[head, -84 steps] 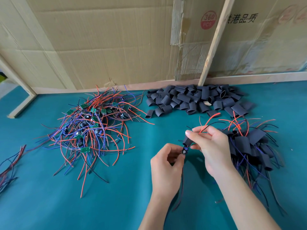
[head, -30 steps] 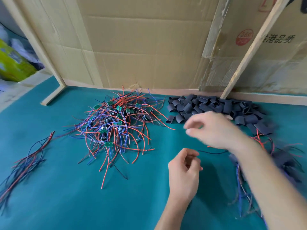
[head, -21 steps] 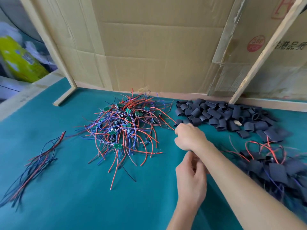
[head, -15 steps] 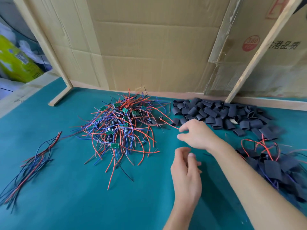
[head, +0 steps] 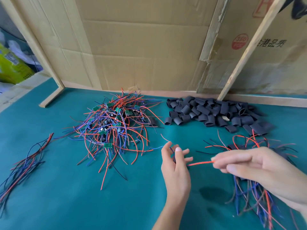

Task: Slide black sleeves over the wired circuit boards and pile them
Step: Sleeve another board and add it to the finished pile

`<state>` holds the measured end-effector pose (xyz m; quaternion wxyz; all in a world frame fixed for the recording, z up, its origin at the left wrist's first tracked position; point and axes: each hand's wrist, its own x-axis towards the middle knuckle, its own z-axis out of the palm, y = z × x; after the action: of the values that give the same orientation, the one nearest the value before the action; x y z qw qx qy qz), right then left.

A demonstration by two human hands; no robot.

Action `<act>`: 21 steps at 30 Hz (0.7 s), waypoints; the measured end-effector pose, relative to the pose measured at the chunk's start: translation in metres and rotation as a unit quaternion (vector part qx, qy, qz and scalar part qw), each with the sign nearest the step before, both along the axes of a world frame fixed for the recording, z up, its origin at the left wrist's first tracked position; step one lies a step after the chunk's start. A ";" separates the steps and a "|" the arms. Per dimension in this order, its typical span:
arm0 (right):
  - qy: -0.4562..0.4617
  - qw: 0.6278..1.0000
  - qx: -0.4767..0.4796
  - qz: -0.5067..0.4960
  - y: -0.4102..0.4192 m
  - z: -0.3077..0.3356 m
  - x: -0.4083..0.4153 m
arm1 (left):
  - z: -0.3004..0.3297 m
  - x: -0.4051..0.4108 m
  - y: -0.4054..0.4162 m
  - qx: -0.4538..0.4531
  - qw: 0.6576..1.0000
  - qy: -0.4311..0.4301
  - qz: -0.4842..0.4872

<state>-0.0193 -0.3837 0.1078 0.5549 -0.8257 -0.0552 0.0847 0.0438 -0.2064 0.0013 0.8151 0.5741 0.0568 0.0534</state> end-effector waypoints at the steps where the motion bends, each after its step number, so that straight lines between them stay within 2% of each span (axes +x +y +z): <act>1: 0.021 0.999 -0.014 0.028 -0.004 0.002 0.000 | -0.001 0.000 0.001 0.003 1.000 -0.001 -0.001; 4: 0.075 0.990 -0.085 0.081 -0.011 0.006 0.014 | -0.003 0.000 0.002 0.017 1.000 0.000 -0.009; 6: 0.080 0.986 -0.142 0.029 -0.012 0.003 0.037 | -0.003 -0.001 0.001 0.041 0.999 -0.011 -0.004; 9: 0.019 0.953 -0.293 -0.068 0.001 -0.007 0.088 | -0.005 -0.001 -0.001 0.062 0.997 -0.035 -0.003; 12: -0.039 0.938 -0.333 -0.087 0.037 -0.020 0.138 | -0.004 -0.001 -0.001 0.074 0.996 -0.040 -0.019; 17: -0.027 0.901 -0.399 -0.167 0.076 -0.054 0.196 | -0.004 -0.002 0.000 0.084 0.995 -0.040 -0.036; 19: -0.039 0.878 -0.426 -0.214 0.080 -0.065 0.206 | -0.005 -0.002 0.000 0.079 0.995 -0.041 -0.037; 21: -0.057 0.870 -0.426 -0.242 0.082 -0.071 0.210 | -0.005 -0.002 0.001 0.072 0.996 -0.042 -0.044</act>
<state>0.1908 -0.3020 0.0370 0.1487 -0.9728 0.1564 -0.0846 0.0422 -0.2056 -0.0034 0.7746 0.6308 -0.0070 0.0454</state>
